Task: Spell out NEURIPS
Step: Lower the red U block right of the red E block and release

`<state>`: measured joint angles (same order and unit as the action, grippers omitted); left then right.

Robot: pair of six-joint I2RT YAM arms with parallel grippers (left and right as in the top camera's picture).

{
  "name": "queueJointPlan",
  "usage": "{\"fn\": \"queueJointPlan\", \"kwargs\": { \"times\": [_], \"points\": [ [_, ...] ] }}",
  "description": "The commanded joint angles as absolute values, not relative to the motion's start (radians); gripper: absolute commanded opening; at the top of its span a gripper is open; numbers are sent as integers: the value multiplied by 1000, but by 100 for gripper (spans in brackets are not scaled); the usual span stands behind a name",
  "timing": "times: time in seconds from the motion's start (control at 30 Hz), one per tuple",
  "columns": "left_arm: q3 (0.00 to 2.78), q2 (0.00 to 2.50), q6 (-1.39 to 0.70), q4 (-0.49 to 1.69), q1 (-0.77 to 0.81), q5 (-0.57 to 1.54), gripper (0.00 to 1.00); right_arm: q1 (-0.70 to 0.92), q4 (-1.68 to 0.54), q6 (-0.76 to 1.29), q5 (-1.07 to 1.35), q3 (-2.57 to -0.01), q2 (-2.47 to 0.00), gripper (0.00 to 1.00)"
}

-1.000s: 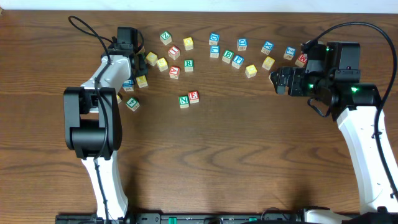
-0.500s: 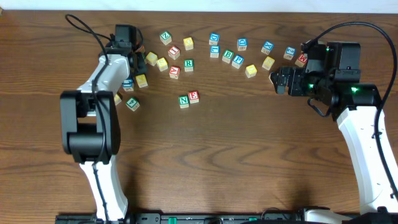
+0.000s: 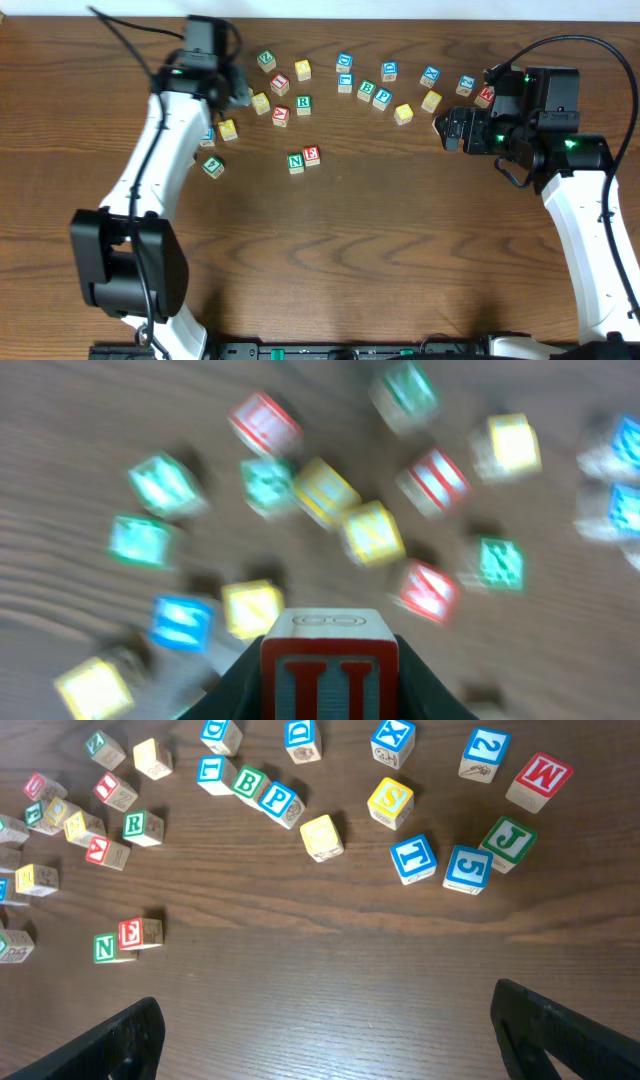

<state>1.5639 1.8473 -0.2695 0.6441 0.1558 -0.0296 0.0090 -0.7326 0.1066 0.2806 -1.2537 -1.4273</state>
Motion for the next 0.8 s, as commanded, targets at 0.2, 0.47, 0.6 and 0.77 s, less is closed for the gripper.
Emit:
{"fn": "queueJointPlan", "kwargs": {
  "times": [0.2,0.47,0.6,0.77],
  "points": [
    [1562,1853,-390,747,384,19,24,15,-730,118,279,-1274,-1432,99],
    [1562,1871,-490,748,518,18,24,15,-742,118,279,-1274,-1432,99],
    [1559,1885,-527,747,549,15,24,15,-750,118,279,-1274,-1432,99],
    [1559,1919,-556,748,566,15,24,15,-762,118,279,-1274,-1432,99]
  ]
}}
